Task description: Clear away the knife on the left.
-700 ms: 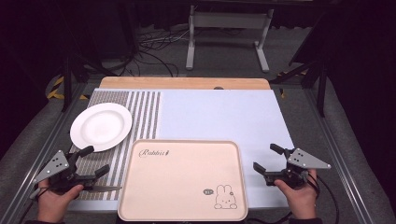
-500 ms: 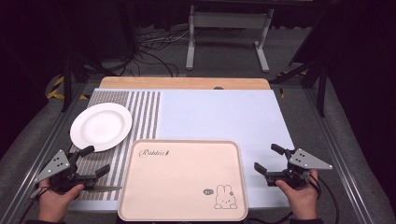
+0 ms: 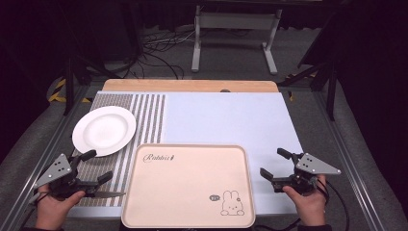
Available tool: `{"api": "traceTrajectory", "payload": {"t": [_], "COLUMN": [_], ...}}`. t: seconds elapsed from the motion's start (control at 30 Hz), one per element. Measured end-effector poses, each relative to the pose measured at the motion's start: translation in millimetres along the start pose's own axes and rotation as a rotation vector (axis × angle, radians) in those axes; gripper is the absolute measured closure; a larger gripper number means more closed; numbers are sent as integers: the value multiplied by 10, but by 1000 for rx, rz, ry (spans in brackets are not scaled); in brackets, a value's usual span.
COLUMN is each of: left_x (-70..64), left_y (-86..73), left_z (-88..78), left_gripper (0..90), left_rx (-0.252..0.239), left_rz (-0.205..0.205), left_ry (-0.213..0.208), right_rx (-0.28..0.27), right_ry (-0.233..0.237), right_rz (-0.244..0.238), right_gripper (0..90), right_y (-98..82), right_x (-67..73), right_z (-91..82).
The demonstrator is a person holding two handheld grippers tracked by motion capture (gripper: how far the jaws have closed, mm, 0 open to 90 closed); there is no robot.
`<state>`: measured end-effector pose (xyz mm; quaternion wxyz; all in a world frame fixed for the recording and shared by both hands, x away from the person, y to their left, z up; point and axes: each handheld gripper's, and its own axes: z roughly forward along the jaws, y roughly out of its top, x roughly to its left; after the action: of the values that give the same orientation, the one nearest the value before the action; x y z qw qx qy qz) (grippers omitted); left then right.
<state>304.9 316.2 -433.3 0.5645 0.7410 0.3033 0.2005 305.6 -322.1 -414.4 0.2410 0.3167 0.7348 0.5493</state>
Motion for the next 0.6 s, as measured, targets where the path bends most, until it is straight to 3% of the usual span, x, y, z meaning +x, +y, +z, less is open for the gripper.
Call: {"api": "traceTrajectory", "payload": {"t": [0.17, 0.2, 0.27, 0.37, 0.53, 0.6], "left_x": [6, 6, 21, 31, 51, 53], "left_y": [100, 100, 150, 179, 265, 281], "left_z": [-28, -28, -40, -49, -86, -94], "left_gripper": [37, 37, 37, 41, 45, 46], "left_rx": [106, 106, 166, 200, 298, 313], "left_rz": [70, 70, 91, 107, 148, 156], "left_ry": [-25, -25, -41, -44, -60, -62], "right_rx": [7, 7, 9, 9, 6, 7], "right_ry": [6, 6, 5, 7, 12, 13], "right_rz": [-7, -7, -8, -8, -7, -7], "right_gripper": [40, 40, 40, 40, 40, 40], "right_y": [2, 2, 6, 6, 8, 8], "right_x": [3, 3, 5, 6, 11, 10], "right_z": [29, 29, 34, 36, 42, 43]}}
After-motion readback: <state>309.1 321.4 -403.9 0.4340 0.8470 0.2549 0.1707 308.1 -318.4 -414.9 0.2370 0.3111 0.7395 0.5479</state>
